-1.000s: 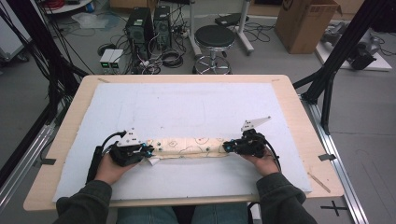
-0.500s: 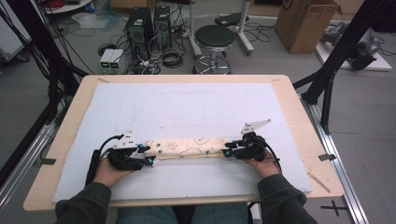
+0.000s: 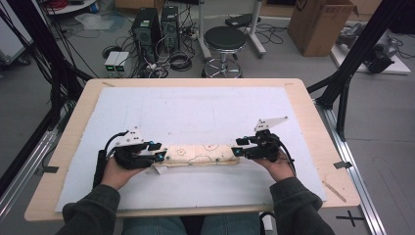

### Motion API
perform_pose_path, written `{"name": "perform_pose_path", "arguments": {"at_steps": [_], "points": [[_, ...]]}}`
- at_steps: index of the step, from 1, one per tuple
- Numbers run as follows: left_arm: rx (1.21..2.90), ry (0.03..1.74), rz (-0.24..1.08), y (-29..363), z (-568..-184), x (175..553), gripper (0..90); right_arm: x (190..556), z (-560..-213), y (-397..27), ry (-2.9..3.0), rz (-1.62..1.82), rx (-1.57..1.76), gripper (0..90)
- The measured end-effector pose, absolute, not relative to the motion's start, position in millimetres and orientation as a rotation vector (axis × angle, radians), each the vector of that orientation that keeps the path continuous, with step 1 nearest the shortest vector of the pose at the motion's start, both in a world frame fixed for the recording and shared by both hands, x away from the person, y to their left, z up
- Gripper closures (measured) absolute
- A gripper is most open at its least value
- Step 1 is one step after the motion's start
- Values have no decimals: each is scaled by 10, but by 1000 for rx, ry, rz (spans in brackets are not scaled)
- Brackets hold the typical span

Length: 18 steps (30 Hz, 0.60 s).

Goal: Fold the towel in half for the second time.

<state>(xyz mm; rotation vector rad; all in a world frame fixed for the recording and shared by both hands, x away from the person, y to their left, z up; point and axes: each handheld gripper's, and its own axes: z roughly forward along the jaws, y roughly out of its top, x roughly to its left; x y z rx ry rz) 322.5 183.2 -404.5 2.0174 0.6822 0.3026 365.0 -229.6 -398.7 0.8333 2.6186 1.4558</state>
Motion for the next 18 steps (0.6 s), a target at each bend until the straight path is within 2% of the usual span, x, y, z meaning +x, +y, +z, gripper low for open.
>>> {"name": "perform_pose_path", "arguments": {"at_steps": [1, 4, 10, 18], "points": [[2033, 684, 300, 1802, -4064, 3243, 622, 3670, -3995, -2252, 2624, 1447, 821, 505], [2093, 690, 274, 1728, -4156, 3315, 595, 3711, -4050, -2123, 2663, 1409, 797, 495], [2099, 743, 242, 1735, -4277, 3390, 552, 3758, -4192, -1946, 2720, 1284, 753, 456], [2154, 755, 213, 1764, -4353, 3379, 508, 3736, -4275, -1968, 2721, 1173, 740, 440]]}}
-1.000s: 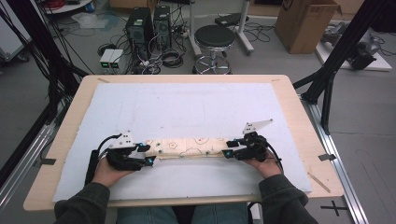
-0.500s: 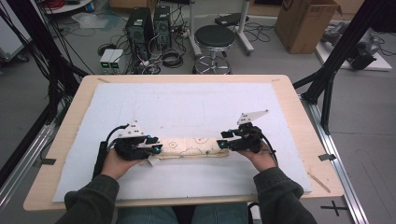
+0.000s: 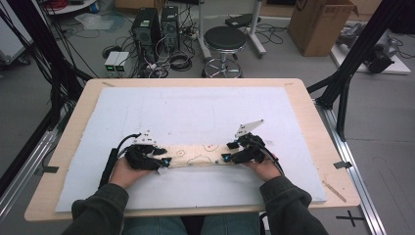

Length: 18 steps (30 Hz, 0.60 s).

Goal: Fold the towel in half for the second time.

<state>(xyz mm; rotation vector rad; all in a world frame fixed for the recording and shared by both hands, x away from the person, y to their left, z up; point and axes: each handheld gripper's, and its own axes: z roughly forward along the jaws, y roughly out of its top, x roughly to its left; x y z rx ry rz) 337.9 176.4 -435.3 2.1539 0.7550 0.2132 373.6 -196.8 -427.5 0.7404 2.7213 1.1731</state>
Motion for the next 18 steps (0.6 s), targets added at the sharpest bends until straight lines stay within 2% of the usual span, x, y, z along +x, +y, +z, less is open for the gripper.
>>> {"name": "perform_pose_path", "arguments": {"at_steps": [7, 18], "points": [[2168, 733, 202, 1805, -4379, 3339, 450, 3689, -4340, -2064, 2718, 1152, 724, 427], [2174, 712, 210, 1829, -4368, 3303, 440, 3626, -4349, -2202, 2687, 1187, 718, 395]]}}
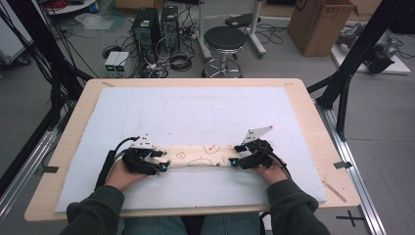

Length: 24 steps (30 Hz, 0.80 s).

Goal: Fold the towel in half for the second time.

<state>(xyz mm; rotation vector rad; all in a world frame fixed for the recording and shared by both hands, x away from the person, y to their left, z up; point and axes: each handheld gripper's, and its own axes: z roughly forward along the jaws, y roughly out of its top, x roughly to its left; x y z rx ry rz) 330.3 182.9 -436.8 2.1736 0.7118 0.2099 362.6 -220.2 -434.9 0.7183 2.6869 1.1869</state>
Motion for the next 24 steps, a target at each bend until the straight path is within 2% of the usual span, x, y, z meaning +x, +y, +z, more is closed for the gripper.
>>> {"name": "perform_pose_path", "arguments": {"at_steps": [7, 15, 24], "points": [[2013, 735, 244, 2046, -4198, 3273, 461, 3629, -4238, -2346, 2609, 1353, 738, 421], [2112, 756, 256, 2017, -4292, 3307, 523, 3638, -4309, -2267, 2678, 1253, 693, 426], [2194, 752, 253, 2014, -4351, 3292, 466, 3645, -4364, -2248, 2700, 1200, 682, 428]]}}
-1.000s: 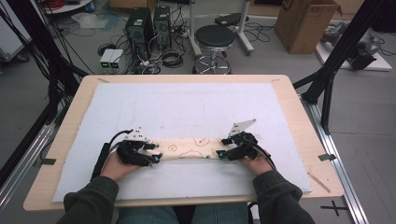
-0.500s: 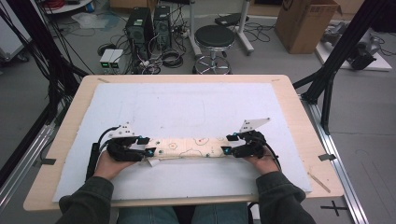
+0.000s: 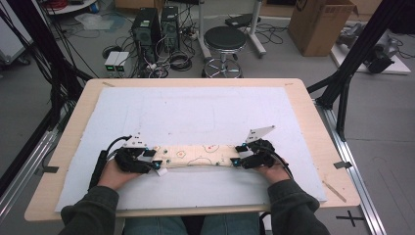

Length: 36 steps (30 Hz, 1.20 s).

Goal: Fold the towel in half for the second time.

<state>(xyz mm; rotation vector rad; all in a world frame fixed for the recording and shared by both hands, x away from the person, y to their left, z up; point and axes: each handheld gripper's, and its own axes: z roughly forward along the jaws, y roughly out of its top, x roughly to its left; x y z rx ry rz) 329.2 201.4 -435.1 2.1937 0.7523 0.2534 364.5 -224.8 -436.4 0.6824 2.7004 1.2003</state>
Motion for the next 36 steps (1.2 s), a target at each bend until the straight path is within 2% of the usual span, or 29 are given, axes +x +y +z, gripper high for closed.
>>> {"name": "perform_pose_path", "arguments": {"at_steps": [17, 27, 31, 36], "points": [[2097, 719, 194, 2135, -4240, 3245, 393, 3641, -4324, -2319, 2672, 1356, 712, 379], [1989, 755, 212, 2246, -4111, 3315, 405, 3678, -4233, -2347, 2622, 1419, 746, 370], [2001, 808, 227, 2232, -4113, 3426, 418, 3751, -4174, -2355, 2599, 1410, 786, 371], [1992, 877, 279, 2190, -4125, 3553, 447, 3892, -4153, -2316, 2610, 1335, 849, 415]]}}
